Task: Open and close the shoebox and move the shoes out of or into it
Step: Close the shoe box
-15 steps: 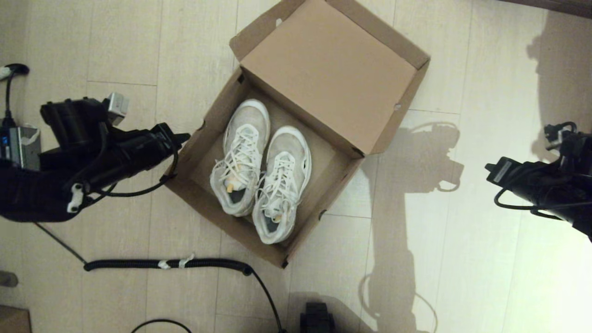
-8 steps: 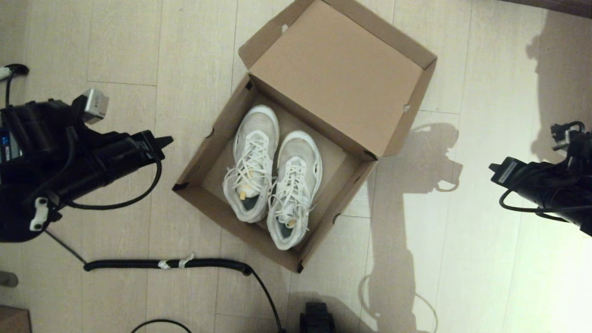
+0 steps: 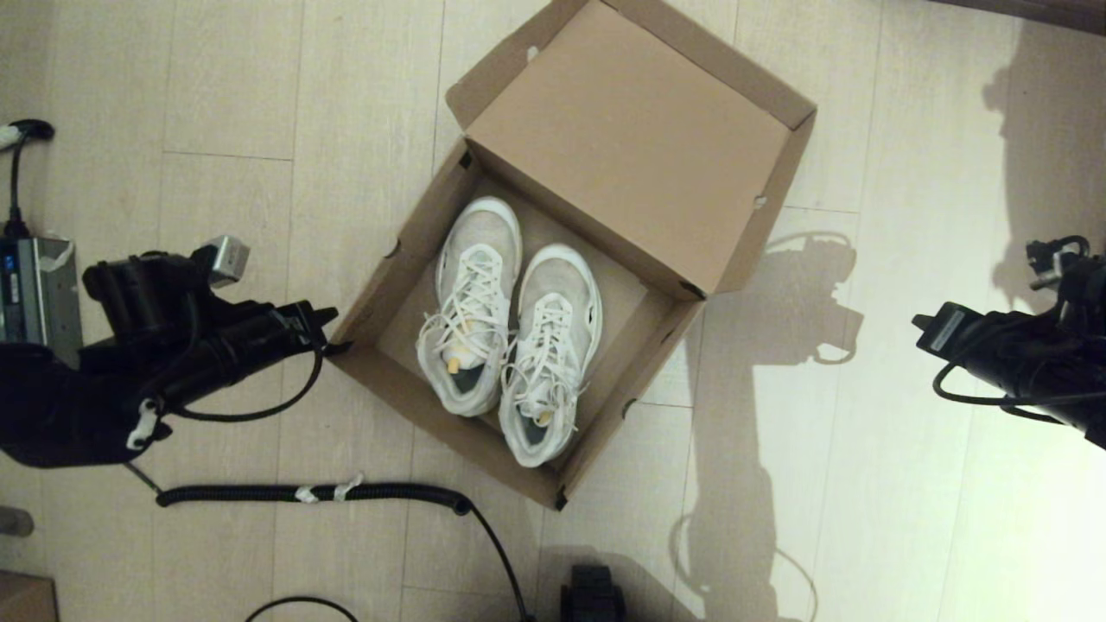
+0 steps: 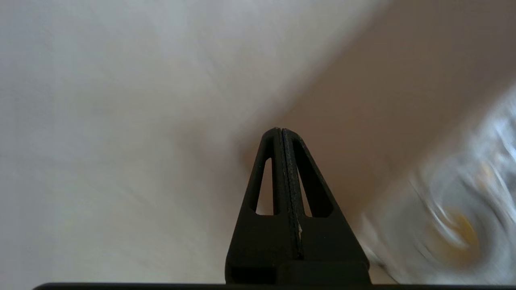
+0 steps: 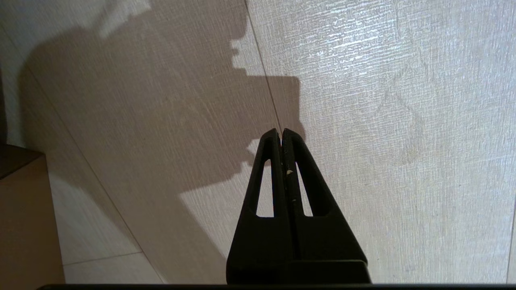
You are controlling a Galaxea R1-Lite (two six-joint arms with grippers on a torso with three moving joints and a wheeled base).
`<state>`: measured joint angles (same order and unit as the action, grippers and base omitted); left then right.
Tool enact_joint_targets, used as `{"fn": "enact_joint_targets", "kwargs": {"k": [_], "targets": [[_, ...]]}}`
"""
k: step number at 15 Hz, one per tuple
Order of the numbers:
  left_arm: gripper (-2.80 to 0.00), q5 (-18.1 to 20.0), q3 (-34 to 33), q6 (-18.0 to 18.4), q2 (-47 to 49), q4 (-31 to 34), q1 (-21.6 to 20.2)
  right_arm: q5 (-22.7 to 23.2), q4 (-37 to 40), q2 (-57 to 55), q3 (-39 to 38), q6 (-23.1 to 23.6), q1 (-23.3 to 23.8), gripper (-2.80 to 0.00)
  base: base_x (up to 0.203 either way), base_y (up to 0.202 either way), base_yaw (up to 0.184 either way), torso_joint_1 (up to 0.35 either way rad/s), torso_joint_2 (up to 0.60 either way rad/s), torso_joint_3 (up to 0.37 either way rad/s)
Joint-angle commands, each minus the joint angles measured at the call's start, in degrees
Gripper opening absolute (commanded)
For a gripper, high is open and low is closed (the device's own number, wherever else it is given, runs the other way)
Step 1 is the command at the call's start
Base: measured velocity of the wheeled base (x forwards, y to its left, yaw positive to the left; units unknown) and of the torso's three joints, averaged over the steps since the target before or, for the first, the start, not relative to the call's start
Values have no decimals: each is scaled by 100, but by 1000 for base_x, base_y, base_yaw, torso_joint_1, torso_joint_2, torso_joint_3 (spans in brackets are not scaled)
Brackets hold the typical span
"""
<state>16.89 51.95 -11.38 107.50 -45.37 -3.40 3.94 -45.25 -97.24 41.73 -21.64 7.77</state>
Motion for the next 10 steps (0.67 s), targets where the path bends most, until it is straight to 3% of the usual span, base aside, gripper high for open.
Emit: {"fn": "enact_joint_targets", "kwargs": {"k": [1,3,5,8,10], "targets": [[-280,22,-326,-375,-116,-32,250,2,-28,-12,-51,-16,-3,-280,0,0,0,0,0,0],[-280,31,-567,-984,-578,-34,596,11,-28,4,-95,-16,-3,-280,0,0,0,0,0,0],[-280,26,-836,-1320,-1060,21,1129,2,-28,13,-78,-16,-3,-280,0,0,0,0,0,0],[-280,-184,-1458,-1468,-1364,15,1989,2,-28,24,-95,-25,-3,-280,0,0,0,0,0,0],[-280,-397,-1508,-1304,-1399,-14,1785,2,-28,39,-95,-25,6,-280,0,0,0,0,0,0]]}}
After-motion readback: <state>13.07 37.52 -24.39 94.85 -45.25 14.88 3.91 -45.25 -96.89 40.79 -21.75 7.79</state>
